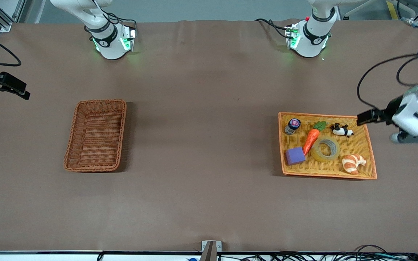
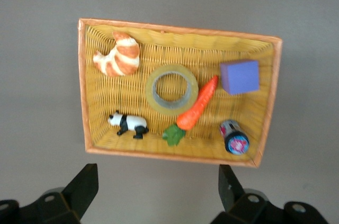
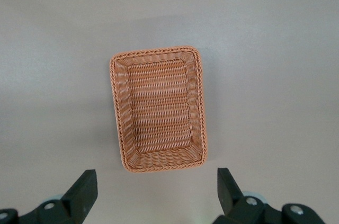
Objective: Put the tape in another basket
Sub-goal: 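Move the left gripper over the yellow tape roll in the tray, then lower the left gripper and grasp the yellow tape roll's rim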
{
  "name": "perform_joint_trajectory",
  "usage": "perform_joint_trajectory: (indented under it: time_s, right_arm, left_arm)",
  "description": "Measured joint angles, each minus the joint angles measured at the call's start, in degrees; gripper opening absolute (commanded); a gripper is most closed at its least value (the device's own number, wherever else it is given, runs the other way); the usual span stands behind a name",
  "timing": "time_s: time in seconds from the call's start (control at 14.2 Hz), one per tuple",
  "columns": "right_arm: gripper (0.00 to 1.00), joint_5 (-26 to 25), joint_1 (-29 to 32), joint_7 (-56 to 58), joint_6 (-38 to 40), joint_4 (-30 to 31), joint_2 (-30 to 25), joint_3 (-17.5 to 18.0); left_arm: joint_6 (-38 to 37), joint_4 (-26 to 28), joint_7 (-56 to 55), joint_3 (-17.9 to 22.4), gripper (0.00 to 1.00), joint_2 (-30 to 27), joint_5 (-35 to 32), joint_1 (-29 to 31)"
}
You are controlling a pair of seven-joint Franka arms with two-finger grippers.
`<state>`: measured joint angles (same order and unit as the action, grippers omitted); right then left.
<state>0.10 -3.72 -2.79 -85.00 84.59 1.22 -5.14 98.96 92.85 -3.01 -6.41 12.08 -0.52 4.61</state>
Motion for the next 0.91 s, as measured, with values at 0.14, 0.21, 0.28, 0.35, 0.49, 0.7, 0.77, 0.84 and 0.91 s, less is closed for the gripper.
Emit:
perform_joint_trajectory:
  time_s: [0.14, 0.21, 0.28, 0.35, 0.49, 0.7, 0.77, 0.84, 0.91]
  right_arm:
    - [1.00, 0.00, 0.00, 0.00, 0.00, 0.01, 0.00, -0.01]
    - [1.00, 0.00, 0.00, 0.00, 0.00, 0.01, 0.00, -0.01]
    - [1.00, 0.00, 0.00, 0.00, 0.00, 0.01, 0.00, 0.00]
    - [1.00, 0.00, 0.00, 0.00, 0.00, 0.02, 0.00, 0.00]
    - [1.00, 0.00, 0.00, 0.00, 0.00, 0.04, -0.01, 0.00]
    - [1.00, 0.00, 0.00, 0.00, 0.03, 0.05, -0.01, 0.00]
    - [1.00, 0.00, 0.00, 0.00, 0.07, 0.05, -0.01, 0.00]
    - [1.00, 0.00, 0.00, 0.00, 0.13, 0.05, -0.01, 0.00]
    - [1.00, 0.00, 0.00, 0.00, 0.18, 0.05, -0.01, 0.00]
  left_arm:
    - [6.09, 2.59, 0.41, 0.02, 1.00, 3.45, -0.01, 1.04]
    - [8.75, 4.13, 0.79, 0.02, 1.00, 4.91, -0.01, 1.37]
    - [10.66, 5.44, 0.85, 0.02, 1.00, 6.16, -0.01, 1.49]
    - [11.93, 6.39, 0.85, 0.01, 1.00, 7.40, -0.01, 1.46]
    - [13.56, 7.32, 0.86, -0.10, 1.00, 10.26, -0.01, 1.28]
    - [16.42, 7.73, 0.88, -0.25, 1.00, 15.08, -1.69, 0.77]
    - [17.25, 7.72, 0.88, -0.30, 1.00, 16.51, -3.38, 0.72]
    - [18.34, 7.73, 0.88, -0.30, 1.00, 17.75, -4.50, 0.73]
    - [19.78, 7.73, 0.88, -0.29, 1.00, 18.83, -5.01, 0.74]
